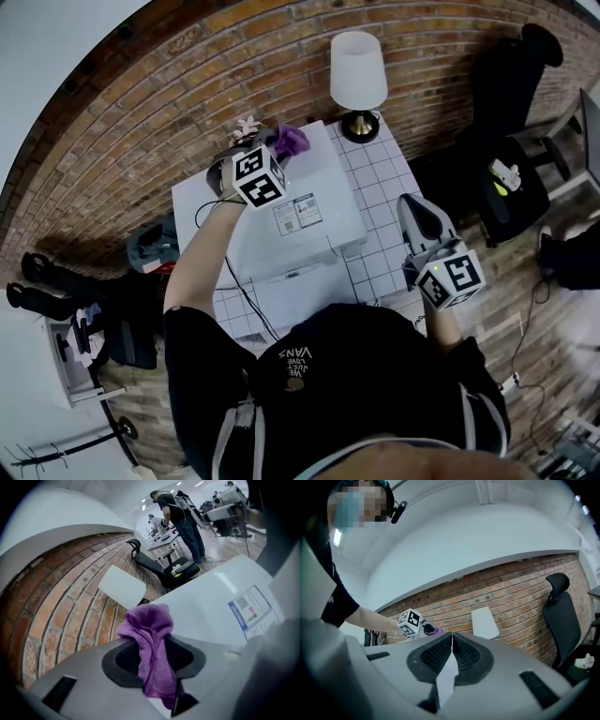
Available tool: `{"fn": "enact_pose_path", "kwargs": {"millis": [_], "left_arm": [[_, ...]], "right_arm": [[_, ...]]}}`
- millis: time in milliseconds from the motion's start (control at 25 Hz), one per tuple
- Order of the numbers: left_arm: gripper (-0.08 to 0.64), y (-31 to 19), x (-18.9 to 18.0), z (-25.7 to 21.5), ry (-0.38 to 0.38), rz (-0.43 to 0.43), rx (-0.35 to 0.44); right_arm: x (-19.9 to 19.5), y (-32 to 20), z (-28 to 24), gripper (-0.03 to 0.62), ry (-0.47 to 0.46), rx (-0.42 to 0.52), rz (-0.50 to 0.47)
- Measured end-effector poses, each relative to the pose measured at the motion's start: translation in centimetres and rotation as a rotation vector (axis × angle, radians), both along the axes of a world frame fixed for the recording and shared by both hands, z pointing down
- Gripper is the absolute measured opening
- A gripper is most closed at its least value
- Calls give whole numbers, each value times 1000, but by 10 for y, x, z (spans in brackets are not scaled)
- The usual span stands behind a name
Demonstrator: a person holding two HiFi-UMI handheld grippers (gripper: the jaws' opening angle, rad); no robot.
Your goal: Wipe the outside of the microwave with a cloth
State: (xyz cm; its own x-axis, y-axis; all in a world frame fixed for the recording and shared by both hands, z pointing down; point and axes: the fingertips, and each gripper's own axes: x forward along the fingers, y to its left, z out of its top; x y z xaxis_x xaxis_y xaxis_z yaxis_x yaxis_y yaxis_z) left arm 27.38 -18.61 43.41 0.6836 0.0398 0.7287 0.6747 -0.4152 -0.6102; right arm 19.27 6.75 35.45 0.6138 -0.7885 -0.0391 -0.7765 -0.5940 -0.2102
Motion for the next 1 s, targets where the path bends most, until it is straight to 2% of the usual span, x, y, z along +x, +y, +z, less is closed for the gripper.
{"fn": "enact_pose_path", "kwargs": {"millis": [320,520,760,1000], "left_arm": [[140,47,29,-1,-8,34,55],[140,37,19,-6,5,14,4],[140,-22,-30,-18,29,-47,2],[140,-108,-118,-20,12,-165,13]], "right_arm": [[6,10,4,5,-13,-1,-12],[0,2,0,5,-7,-7,-28],[-10,-23,-9,5,10,-8,-55],[-29,-58,-16,5,26,-11,-97]]}}
